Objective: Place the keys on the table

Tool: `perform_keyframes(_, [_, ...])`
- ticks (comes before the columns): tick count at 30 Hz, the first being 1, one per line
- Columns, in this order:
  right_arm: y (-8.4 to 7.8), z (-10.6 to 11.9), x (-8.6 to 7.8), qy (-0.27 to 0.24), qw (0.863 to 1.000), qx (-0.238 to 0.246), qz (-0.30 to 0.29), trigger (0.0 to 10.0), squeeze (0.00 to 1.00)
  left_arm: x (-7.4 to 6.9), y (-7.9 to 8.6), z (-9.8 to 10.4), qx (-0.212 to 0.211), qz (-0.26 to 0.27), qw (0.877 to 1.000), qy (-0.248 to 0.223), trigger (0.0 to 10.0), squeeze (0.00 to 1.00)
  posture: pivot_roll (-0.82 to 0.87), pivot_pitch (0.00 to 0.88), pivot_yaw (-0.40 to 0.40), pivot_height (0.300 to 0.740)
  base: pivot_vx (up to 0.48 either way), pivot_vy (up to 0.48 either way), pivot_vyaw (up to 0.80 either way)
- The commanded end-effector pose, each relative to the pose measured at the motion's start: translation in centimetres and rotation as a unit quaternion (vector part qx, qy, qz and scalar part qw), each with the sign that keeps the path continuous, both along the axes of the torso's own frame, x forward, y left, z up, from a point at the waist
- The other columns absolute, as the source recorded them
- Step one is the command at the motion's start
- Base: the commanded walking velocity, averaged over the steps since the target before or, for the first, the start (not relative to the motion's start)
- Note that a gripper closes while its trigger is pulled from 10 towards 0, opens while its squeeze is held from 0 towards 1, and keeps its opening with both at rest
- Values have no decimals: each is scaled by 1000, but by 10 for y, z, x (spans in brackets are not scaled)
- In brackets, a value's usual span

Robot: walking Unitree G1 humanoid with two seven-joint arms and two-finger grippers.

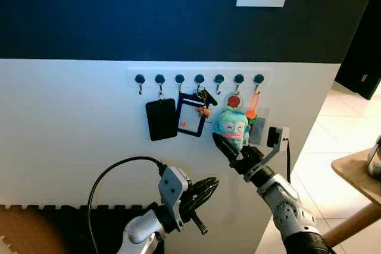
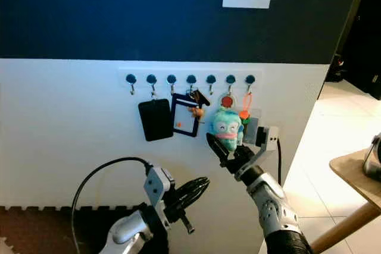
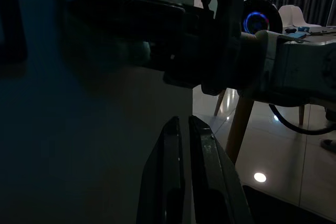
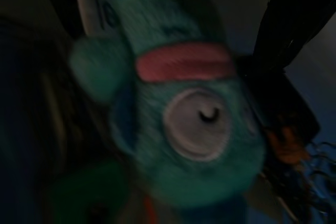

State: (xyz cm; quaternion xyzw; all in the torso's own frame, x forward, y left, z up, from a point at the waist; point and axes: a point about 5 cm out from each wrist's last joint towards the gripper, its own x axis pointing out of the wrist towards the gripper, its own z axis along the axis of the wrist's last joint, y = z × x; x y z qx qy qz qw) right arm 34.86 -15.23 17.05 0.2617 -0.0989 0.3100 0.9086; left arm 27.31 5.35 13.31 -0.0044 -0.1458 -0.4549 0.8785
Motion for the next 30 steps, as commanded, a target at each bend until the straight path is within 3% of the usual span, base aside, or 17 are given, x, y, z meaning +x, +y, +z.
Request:
perform_keyframes(1, [3,0,-1,-3,1000,-1,10,10000,0,0,0,0,6,-2,1000,2,10000,0,26,42,0,740,0,0,0])
perform_keyframes(20, [9,-3,-10,-20,998,-17,52,10000,0,0,-3,-2,13,-17,1000,7,10000,0,24,44,6,740,0,0,0])
perform_keyframes(21, [9,-3,-10,-20,998,-17,53,6784,0,0,-3,-2,14,-18,1000,7,10000,0,22,44,8,740,0,0,0])
perform_keyframes(22, [9,-3,-10,-20,998,-17,53,6784,0,0,-3,-2,14,-18,1000,7,10000,0,22,44,8,740,0,0,0])
perform_keyframes(23, [9,-3,-10,-21,998,-16,53,4235,0,0,-3,-2,14,-18,1000,7,10000,0,22,44,8,740,0,0,0])
perform_keyframes(25, [8,-3,-10,-21,998,-14,54,3529,0,0,-3,-2,15,-19,1000,7,10000,0,22,44,8,740,0,0,0])
perform_keyframes(26, [8,-3,-10,-21,998,-14,53,2078,0,0,-3,-2,16,-20,1000,7,10000,0,22,44,8,740,0,0,0])
perform_keyframes(27, [8,-3,-9,-21,998,-13,52,1294,0,0,-3,-2,16,-19,1000,7,10000,0,22,44,8,740,0,0,0])
perform_keyframes(30, [8,-3,-9,-20,998,-12,52,627,0,0,-3,-2,16,-20,1000,7,10000,0,25,43,7,740,0,0,0])
